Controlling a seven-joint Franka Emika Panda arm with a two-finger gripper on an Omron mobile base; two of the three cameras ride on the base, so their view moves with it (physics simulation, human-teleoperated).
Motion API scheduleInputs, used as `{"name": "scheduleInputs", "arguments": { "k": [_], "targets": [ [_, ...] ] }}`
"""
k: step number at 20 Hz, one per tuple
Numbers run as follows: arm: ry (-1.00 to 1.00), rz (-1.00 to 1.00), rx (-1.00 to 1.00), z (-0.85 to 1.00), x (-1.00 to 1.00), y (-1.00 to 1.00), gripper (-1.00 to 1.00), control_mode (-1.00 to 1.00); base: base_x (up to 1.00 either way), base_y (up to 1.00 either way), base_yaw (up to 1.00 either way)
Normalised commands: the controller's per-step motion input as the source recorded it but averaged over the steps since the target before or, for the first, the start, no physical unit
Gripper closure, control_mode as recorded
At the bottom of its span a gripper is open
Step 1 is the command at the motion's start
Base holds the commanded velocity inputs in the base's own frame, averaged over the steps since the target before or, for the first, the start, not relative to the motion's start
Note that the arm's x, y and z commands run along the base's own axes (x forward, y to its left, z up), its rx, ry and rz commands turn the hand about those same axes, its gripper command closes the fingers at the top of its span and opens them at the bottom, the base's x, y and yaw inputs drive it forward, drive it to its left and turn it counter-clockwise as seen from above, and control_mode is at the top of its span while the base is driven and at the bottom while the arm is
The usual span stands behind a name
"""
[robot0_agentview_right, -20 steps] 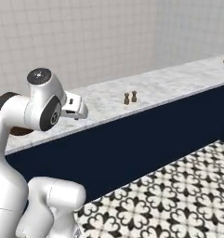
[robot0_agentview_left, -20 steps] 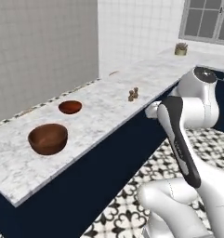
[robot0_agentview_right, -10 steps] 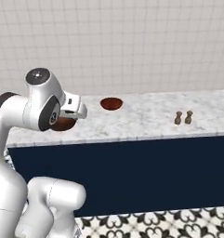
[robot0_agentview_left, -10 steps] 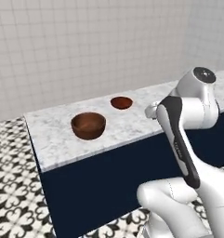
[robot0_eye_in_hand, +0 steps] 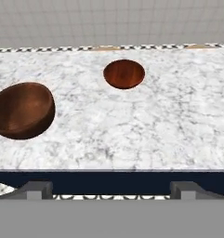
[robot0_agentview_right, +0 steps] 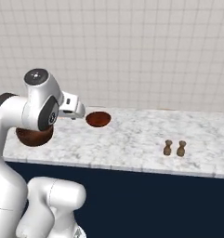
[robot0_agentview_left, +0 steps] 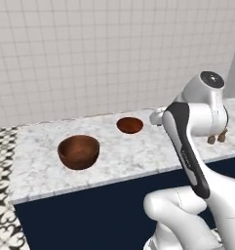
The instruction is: Pick up the bowls on the counter and stack them on top of one another in the open cabinet. Place the smaller bowl on top of the larger bowl.
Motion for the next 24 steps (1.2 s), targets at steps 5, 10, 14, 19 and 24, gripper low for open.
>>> {"name": "scheduleInputs", "arguments": {
  "k": [5, 10, 14, 19, 24],
  "targets": [
    [0.00, 0.00, 0.00, 0.00, 0.00, 0.00, -1.00, 1.00, 0.36, 0.36, 0.09],
    [0.00, 0.00, 0.00, 0.00, 0.00, 0.00, -1.00, 1.00, 0.16, 0.66, 0.04],
    [0.00, 0.00, 0.00, 0.00, 0.00, 0.00, -1.00, 1.00, 0.73, 0.03, 0.00],
    [0.00, 0.00, 0.00, 0.00, 0.00, 0.00, -1.00, 1.00, 0.47, -0.59, 0.01],
    [0.02, 0.01, 0.00, -0.09, 0.18, -0.17, -1.00, -1.00, 0.51, -0.30, 0.09]
  ]
}}
